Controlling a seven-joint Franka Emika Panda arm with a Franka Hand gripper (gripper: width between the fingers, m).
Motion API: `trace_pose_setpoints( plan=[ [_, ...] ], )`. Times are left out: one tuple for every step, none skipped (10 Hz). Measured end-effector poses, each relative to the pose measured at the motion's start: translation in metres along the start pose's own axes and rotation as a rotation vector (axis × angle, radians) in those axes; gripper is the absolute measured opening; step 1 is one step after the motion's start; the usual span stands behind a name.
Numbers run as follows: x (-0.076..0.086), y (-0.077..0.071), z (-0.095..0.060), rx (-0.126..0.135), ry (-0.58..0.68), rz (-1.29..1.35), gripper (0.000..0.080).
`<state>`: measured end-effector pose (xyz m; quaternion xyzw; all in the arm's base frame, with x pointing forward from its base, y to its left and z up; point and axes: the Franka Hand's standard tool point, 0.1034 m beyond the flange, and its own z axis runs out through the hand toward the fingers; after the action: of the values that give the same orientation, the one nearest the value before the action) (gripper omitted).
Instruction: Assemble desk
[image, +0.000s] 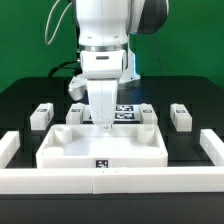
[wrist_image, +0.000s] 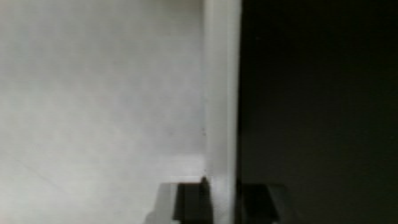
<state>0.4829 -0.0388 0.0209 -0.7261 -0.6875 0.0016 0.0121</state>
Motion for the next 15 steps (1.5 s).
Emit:
trace_pose_setpoints(
  plan=[
    [0.0, 0.0, 0.0, 0.0, 0.0, 0.0, 0.0053],
    [0.0, 0.0, 0.0, 0.0, 0.0, 0.0, 0.0053],
    [0.0, 0.0, 0.0, 0.0, 0.0, 0.0, 0.0053],
    [0.001, 0.0, 0.0, 0.0, 0.001, 0.004, 0.0054],
    [0.018, 0.004, 0.0, -0.02, 0.008, -0.001, 0.0054],
    [0.034, 0.007, 0.001, -0.024, 0.017, -0.025, 0.0054],
    [0.048, 0.011, 0.001, -0.028, 0.027, -0.031, 0.0054],
    [0.062, 0.017, 0.001, -0.035, 0.039, -0.039, 0.0054],
    [0.073, 0.023, 0.001, -0.04, 0.049, -0.052, 0.0054],
    [0.079, 0.031, 0.001, -0.041, 0.056, -0.054, 0.0054],
    [0.079, 0.031, 0.001, -0.027, 0.054, -0.039, 0.0054],
    [0.079, 0.031, 0.001, -0.016, 0.052, -0.037, 0.0054],
    [0.079, 0.031, 0.001, 0.002, 0.05, -0.038, 0.0054],
    [0.079, 0.031, 0.001, 0.013, 0.048, -0.029, 0.0054],
    [0.079, 0.031, 0.001, 0.013, 0.047, -0.017, 0.0054]
  ],
)
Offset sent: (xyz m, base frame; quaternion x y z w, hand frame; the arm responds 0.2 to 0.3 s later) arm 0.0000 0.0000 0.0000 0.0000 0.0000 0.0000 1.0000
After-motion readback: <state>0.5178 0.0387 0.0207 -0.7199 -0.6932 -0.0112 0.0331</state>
